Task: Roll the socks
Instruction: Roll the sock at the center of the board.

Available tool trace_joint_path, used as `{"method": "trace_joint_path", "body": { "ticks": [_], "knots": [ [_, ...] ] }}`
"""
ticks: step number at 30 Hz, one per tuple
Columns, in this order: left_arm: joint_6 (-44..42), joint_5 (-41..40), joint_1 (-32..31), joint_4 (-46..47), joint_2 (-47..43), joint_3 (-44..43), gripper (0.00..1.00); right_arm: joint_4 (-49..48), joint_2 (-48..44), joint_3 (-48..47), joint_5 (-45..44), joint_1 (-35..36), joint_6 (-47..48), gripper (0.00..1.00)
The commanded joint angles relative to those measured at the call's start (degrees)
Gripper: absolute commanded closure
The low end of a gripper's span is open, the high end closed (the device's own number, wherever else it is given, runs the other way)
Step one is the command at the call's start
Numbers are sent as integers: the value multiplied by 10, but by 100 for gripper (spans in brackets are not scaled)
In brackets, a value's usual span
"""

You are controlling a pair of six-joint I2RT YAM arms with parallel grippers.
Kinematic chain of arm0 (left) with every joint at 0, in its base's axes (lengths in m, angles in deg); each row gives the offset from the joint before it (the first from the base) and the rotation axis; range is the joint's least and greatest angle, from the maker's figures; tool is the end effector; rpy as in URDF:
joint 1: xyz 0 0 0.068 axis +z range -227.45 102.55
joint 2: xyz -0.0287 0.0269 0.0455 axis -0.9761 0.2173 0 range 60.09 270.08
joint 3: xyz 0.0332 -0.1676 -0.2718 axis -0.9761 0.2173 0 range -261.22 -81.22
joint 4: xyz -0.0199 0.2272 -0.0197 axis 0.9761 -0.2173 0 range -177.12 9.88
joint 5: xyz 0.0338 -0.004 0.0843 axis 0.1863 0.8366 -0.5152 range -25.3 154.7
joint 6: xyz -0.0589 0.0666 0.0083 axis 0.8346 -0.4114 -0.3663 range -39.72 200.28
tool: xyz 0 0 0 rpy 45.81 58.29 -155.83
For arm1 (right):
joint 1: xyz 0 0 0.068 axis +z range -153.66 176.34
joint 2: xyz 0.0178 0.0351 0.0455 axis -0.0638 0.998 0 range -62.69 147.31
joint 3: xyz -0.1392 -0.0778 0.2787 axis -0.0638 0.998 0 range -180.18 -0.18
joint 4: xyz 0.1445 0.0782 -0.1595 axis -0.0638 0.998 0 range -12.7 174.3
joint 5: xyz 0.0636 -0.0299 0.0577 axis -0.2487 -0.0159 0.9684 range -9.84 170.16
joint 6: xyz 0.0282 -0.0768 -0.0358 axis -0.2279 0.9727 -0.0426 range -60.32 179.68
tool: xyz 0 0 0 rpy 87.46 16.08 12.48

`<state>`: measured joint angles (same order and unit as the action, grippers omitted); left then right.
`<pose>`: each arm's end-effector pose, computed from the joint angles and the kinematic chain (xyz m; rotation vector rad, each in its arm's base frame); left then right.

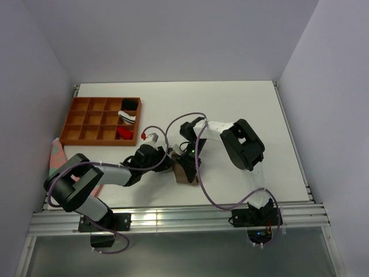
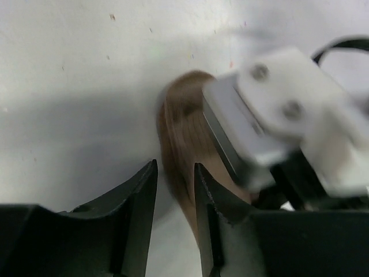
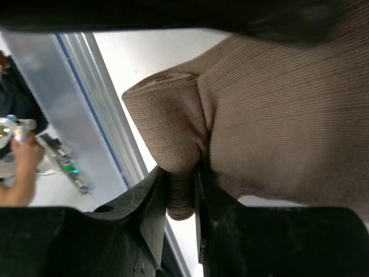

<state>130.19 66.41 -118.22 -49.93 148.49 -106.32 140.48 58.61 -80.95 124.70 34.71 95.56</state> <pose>0.2165 -0.1898 0.1825 -0.1652 2.2988 -0.9122 0.2403 0.2615 0.1636 1.5164 -2.2224 -1.0930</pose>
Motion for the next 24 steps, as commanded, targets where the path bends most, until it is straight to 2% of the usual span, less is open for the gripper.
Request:
{"method": "trace_joint_path", "body": {
  "ticks": [1, 6, 10, 16, 18, 24],
  "knots": [
    [-39, 25, -10, 11, -28, 38, 61, -17, 24, -12, -23, 7, -20, 85],
    [-53, 44, -11, 56, -79, 87, 61, -24, 28, -15, -27, 5, -31, 86],
    [-75, 41, -39, 68, -161, 131, 60, -14, 42, -25, -28, 3, -34, 86],
    [-150, 51, -75, -4, -235, 99, 55, 18, 61, -47, -18, 2, -16, 86],
    [-164, 51, -76, -10, -240, 82, 52, 26, 66, -52, -16, 1, -12, 85],
    [-215, 62, -77, -54, -186, 24, 53, 41, 78, -61, -16, 1, -1, 85]
  ]
}}
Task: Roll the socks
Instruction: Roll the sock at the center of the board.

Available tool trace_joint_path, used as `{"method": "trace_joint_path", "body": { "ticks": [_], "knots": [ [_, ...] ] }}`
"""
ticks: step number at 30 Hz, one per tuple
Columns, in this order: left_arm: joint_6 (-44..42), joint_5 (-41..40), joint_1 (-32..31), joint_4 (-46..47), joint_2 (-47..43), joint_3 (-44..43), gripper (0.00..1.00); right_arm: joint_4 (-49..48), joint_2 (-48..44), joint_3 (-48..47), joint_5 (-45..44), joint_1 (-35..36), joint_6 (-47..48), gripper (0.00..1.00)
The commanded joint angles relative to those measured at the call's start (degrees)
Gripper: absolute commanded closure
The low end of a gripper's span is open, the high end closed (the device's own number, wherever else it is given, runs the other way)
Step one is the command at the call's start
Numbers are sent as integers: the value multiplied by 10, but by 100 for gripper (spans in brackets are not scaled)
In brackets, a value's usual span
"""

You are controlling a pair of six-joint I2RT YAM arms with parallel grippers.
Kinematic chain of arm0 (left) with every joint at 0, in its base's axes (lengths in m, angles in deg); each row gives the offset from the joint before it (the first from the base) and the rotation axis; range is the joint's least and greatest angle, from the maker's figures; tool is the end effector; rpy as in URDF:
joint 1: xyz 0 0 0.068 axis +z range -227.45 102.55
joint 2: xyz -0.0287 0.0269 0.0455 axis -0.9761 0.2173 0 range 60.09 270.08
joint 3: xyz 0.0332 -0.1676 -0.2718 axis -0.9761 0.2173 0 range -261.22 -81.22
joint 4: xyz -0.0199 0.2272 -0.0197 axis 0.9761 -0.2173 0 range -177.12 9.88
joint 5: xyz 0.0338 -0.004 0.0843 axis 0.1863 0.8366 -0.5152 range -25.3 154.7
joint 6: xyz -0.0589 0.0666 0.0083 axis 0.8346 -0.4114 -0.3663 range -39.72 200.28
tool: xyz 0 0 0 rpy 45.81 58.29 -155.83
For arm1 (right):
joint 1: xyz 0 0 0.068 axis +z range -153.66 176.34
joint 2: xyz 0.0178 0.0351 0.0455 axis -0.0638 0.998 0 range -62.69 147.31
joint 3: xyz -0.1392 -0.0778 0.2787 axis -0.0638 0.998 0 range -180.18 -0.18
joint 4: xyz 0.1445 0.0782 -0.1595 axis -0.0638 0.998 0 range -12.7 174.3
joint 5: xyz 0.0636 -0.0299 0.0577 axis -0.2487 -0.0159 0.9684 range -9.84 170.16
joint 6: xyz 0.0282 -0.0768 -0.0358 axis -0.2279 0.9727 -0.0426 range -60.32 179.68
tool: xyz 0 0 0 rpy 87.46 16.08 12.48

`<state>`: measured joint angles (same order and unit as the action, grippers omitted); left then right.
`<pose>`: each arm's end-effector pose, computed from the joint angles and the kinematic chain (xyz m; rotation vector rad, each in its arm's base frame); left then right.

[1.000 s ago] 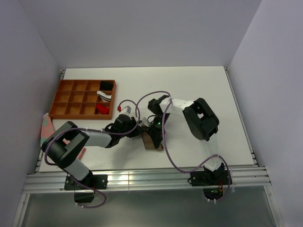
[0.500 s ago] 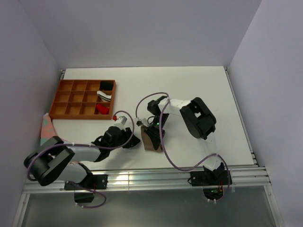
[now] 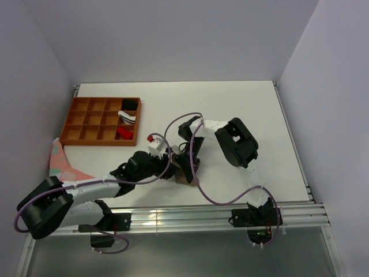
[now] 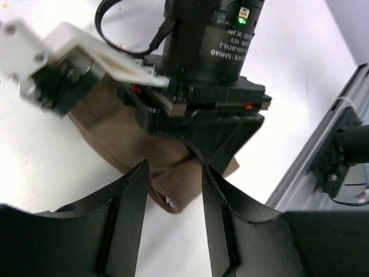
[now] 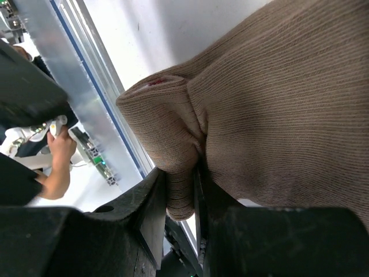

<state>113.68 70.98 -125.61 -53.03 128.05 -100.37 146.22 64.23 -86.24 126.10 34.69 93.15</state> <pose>0.1456 -0.1757 0.2291 0.3464 2.0684 -1.0154 0.2490 0.2700 0.1505 1.3541 -2.1939 -1.0696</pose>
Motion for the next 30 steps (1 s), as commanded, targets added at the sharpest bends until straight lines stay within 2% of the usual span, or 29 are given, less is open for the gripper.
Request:
{"method": "trace_joint_path", "body": {
  "ticks": [1, 14, 23, 27, 30],
  "knots": [
    [-53, 17, -3, -23, 33, -40, 53, -17, 23, -7, -28, 1, 26, 85],
    [-47, 82, -13, 37, 137, -62, 53, -9, 25, -5, -22, -13, 38, 85],
    [-26, 99, -25, 79, 185, -64, 53, -11, 29, -7, -19, -18, 35, 85],
    [-17, 102, -28, 87, 193, -55, 55, -8, 33, -17, -15, -19, 31, 85],
    [-10, 102, -29, 89, 197, -49, 60, -10, 34, -18, -17, -19, 29, 85]
  ]
}}
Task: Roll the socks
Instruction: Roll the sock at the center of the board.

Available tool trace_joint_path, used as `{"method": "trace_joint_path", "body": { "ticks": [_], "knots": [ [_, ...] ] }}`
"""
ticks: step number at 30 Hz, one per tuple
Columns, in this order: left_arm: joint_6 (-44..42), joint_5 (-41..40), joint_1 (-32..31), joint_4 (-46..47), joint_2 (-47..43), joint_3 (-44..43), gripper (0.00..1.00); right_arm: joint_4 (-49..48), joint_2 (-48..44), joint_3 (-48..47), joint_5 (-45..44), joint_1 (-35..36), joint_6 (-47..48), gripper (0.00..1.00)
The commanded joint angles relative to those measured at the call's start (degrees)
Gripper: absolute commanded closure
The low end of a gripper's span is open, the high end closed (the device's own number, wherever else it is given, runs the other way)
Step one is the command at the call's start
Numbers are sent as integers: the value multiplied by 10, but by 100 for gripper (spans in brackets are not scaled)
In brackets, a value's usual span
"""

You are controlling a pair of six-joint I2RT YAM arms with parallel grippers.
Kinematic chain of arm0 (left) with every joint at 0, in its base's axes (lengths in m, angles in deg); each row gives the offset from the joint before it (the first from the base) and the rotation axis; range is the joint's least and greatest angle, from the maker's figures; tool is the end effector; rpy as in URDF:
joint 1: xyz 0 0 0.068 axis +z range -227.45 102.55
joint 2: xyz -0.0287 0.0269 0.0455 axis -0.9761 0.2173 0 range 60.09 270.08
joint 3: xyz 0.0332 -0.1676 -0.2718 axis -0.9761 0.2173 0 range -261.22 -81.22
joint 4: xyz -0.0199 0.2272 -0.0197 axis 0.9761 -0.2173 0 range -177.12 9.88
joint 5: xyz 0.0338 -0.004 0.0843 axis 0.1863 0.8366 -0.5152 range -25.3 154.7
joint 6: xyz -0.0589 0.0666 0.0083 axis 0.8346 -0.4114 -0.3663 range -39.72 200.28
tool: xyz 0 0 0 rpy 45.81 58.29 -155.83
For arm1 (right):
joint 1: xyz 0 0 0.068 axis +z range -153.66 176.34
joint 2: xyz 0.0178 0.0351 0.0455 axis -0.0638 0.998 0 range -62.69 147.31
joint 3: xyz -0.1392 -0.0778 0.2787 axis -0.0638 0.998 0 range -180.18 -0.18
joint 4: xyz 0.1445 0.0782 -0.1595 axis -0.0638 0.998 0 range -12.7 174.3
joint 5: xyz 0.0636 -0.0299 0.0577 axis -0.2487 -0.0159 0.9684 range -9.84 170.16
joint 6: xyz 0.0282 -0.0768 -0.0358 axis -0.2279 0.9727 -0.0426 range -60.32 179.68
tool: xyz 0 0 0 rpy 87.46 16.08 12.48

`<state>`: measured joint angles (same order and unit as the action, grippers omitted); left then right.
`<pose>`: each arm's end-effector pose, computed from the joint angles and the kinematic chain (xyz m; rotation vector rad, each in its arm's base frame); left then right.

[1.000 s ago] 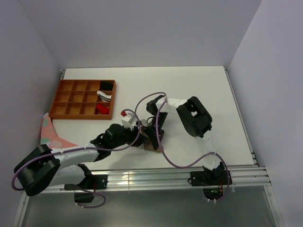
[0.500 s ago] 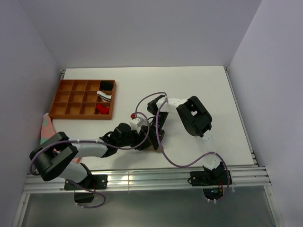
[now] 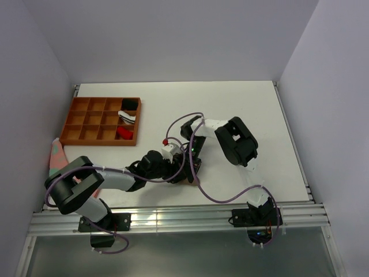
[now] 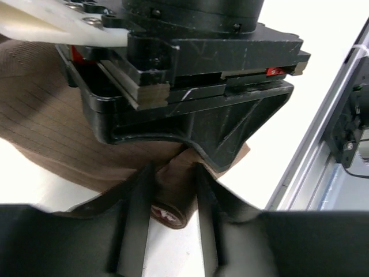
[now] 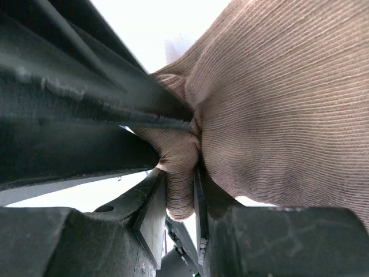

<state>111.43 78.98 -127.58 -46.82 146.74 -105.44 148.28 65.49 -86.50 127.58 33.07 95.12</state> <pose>0.1670 -0.2307 0.1947 0.5360 2.1996 -1.0787 0.2541 0.2628 0.1467 1.3079 -2.1754 -1.1044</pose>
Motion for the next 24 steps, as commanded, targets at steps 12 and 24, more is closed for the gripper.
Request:
{"method": "trace_joint_path", "body": {
  "ticks": [12, 24],
  "knots": [
    [82, 27, -10, 88, 37, 58, 99, -80, 3, -7, -43, -5, -32, 75],
    [167, -7, -11, 157, 114, 93, 100, -118, -92, 12, -47, -31, -53, 56]
  ]
}}
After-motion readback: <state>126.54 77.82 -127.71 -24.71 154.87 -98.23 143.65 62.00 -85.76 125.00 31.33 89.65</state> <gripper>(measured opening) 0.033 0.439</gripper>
